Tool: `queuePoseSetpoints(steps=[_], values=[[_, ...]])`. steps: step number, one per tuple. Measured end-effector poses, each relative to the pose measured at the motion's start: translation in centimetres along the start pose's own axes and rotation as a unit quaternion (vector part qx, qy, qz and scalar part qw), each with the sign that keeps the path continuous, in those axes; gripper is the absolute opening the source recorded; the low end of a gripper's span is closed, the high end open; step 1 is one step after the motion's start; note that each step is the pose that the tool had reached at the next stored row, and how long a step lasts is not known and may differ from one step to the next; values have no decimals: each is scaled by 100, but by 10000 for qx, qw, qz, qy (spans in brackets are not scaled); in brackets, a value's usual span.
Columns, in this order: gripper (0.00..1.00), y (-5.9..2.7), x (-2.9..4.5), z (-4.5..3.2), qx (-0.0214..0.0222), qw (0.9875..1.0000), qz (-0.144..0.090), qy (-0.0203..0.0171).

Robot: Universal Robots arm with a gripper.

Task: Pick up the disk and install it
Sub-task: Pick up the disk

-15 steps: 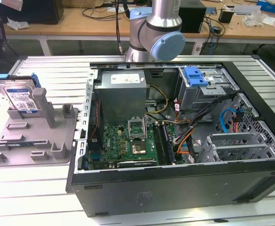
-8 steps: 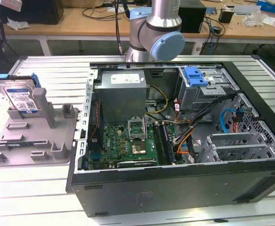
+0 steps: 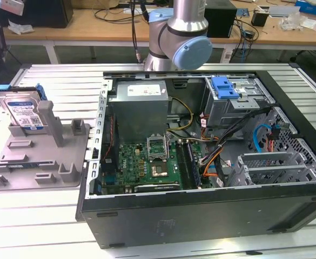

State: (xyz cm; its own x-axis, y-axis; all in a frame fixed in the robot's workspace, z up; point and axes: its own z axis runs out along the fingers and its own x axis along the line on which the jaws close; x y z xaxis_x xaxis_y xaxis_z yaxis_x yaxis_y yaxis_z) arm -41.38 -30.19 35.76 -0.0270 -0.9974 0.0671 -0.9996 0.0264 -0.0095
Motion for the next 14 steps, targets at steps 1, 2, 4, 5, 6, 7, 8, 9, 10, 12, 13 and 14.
queuePoseSetpoints(steps=[1,2,4,5,6,7,8,9,10,12,13,14], values=[[42,0,0,4,0,10000,-1,0],[42,0,-1,12,0,10000,-2,0],[42,1,-2,22,1,10000,-3,0],[42,1,-2,28,1,10000,-4,0],[42,1,-2,34,1,10000,-5,0],[42,1,-2,39,1,10000,-7,0],[42,1,-1,52,2,10000,-12,0],[42,9,0,67,0,10000,-15,0],[42,18,-1,75,1,10000,-14,-1],[42,30,-2,85,2,10000,-14,-1],[42,36,-2,92,2,10000,-14,-1],[42,39,-2,97,1,10000,-14,0]])
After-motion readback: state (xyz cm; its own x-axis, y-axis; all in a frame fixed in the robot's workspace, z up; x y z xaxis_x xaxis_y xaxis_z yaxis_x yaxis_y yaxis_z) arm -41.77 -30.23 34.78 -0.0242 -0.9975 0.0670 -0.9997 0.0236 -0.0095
